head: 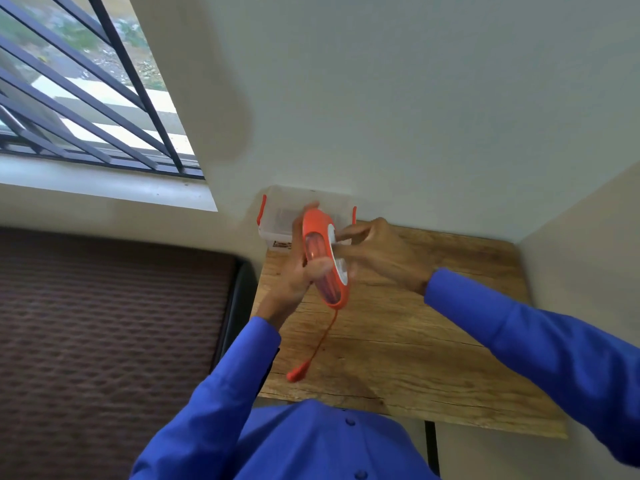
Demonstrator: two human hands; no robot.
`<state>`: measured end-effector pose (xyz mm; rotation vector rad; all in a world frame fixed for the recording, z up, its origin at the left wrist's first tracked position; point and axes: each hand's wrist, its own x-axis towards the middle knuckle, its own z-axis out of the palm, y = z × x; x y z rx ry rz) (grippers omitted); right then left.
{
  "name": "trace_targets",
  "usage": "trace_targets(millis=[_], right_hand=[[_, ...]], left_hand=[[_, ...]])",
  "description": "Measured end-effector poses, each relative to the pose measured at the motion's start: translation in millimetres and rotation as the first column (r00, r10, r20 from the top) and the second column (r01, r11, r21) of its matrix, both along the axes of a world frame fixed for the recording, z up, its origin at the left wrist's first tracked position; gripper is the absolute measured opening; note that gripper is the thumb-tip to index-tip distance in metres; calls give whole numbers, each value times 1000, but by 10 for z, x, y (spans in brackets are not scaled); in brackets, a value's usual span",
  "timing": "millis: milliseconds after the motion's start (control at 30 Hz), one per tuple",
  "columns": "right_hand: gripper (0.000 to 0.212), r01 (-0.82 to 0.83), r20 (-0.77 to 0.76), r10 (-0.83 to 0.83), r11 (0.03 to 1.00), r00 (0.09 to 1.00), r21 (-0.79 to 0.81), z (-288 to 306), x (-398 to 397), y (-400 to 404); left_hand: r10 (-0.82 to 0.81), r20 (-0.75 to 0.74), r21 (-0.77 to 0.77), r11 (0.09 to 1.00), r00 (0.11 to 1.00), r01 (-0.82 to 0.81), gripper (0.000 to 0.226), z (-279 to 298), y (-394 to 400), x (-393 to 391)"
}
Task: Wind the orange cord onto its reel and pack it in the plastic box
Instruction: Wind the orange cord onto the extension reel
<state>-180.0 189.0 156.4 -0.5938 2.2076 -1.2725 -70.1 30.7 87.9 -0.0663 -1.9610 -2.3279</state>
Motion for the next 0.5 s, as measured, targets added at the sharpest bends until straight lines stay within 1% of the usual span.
trace_targets(millis=[33,100,133,167,200,267,333,367,400,433,467,500], right_hand=[[19,53,120,-50,998,991,-21,-15,14,-6],[49,147,350,-145,989,925,19,-52,67,-14],[59,177,448,-181,983,875,53,-70,92,-21],[64,192,525,-202,979,827,73,-98,104,-26],[66,197,574,-206,977,792,79,-119,100,-32],[64,189,625,-178,981,760,50,-120,83,-33],[60,171,609,-131,985,782,-7,-119,83,19],[54,144,564,-102,989,819,-30,-107,95,58],[42,86,481,-50,995,876,-52,-82,119,98],[31,0,351,21,998,936,-60,-71,143,140],[21,-95,203,102,994,974,-47,-71,160,177],[15,-180,61,181,983,982,-23,-80,173,211]], left_hand=[[31,-24,-83,996,999,-33,112,5,-20,-70],[70,-62,-348,934,996,-87,135,106,-67,-135],[56,-105,-430,898,993,-96,139,142,-84,-158],[38,-150,-454,885,988,-103,140,118,-102,-170],[21,-160,-453,887,987,-93,140,98,-121,-180],[15,-181,-404,910,983,-89,137,70,-136,-220],[45,-121,-240,968,992,-73,128,-16,-166,-258],[66,-72,-132,988,995,-75,121,-60,-188,-240],[77,-15,-22,997,997,-77,109,-99,-208,-200],[79,41,82,993,996,-83,96,-135,-225,-158],[63,89,169,983,994,-77,84,-157,-239,-119],[32,134,265,962,990,-67,75,-181,-230,-93]])
